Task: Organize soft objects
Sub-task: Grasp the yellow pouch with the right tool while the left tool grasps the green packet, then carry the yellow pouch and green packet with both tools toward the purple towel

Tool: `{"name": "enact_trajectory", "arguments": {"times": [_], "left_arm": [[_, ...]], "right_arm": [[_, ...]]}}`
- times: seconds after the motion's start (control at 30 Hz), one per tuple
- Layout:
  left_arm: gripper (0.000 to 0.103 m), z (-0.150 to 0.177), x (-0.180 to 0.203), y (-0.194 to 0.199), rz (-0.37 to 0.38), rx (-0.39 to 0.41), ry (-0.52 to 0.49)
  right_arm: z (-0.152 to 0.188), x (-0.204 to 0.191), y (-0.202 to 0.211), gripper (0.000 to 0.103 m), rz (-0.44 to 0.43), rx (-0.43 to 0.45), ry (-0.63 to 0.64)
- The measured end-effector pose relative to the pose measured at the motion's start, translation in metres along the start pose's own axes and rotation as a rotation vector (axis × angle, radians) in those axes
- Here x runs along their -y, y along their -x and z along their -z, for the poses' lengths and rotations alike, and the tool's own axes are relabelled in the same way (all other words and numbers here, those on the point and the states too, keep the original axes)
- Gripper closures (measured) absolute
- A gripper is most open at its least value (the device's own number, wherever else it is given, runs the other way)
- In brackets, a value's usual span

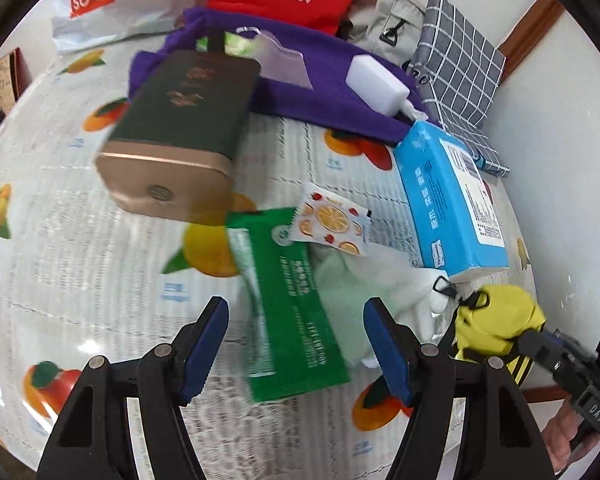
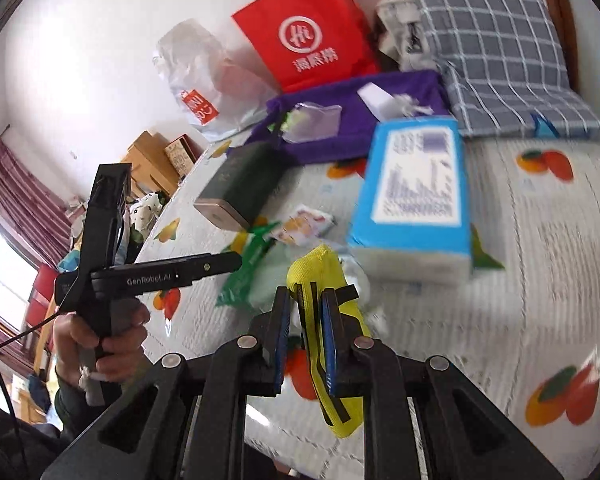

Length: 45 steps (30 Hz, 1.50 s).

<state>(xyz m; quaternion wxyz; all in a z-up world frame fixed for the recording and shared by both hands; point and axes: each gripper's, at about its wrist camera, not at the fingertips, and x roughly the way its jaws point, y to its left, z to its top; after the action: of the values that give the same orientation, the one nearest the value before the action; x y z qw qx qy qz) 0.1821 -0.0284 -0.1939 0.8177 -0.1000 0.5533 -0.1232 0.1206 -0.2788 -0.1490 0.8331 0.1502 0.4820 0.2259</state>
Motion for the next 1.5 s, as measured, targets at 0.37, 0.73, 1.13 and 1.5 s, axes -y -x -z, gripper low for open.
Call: {"name": "enact_trajectory", "arguments": {"times": [0.37, 0.73, 1.13, 1.5], "left_arm": [[0.042, -0.007, 0.0, -0.023, -0.044, 0.015, 0.052], [0.074, 0.002, -0.004, -0.014, -0.056, 0.017, 0.041], [0.074, 0.026, -0.033, 0.02, -0.126, 0.07, 0.066], [0.074, 0.035, -0.061, 0.02, -0.181, 0.073, 0.104]], "right_arm": [[0.012, 0.051, -0.001, 0.083, 0.118, -0.022, -0.026], [0.025, 0.065, -0.017, 0.056, 0.187, -0.07, -0.02], [0.043, 0.04, -0.022, 0.023, 0.237, -0.079, -0.011], [0.06, 0.008, -0.05, 0.016, 0.338, -0.13, 0.114]]}}
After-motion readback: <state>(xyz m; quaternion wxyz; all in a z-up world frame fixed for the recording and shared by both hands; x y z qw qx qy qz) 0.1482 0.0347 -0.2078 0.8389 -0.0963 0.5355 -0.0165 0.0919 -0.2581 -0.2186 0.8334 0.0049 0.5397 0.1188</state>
